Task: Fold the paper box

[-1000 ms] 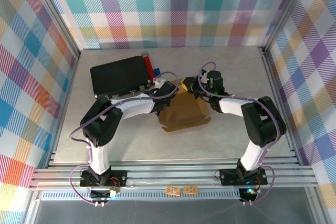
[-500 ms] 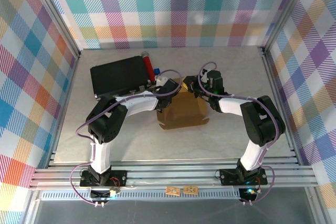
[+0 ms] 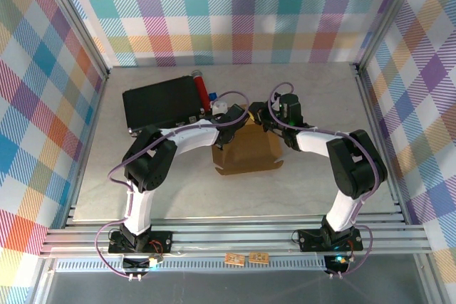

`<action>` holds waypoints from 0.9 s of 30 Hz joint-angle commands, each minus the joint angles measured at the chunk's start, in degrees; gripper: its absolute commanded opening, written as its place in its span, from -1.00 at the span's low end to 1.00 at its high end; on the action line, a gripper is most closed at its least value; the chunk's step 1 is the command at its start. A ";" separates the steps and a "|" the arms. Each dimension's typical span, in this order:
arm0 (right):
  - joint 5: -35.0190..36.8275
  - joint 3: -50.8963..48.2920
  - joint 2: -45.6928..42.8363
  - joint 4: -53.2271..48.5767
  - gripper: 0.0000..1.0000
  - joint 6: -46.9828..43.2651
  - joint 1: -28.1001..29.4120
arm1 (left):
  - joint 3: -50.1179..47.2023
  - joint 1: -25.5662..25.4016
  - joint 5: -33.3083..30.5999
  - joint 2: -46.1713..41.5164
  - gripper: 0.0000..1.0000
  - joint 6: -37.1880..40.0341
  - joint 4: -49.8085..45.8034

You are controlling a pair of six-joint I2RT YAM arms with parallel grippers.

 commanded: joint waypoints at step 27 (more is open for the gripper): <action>13.19 31.77 -29.98 -80.78 -0.08 -13.65 -13.32 | 10.71 14.98 49.79 -11.01 -1.00 13.74 -20.26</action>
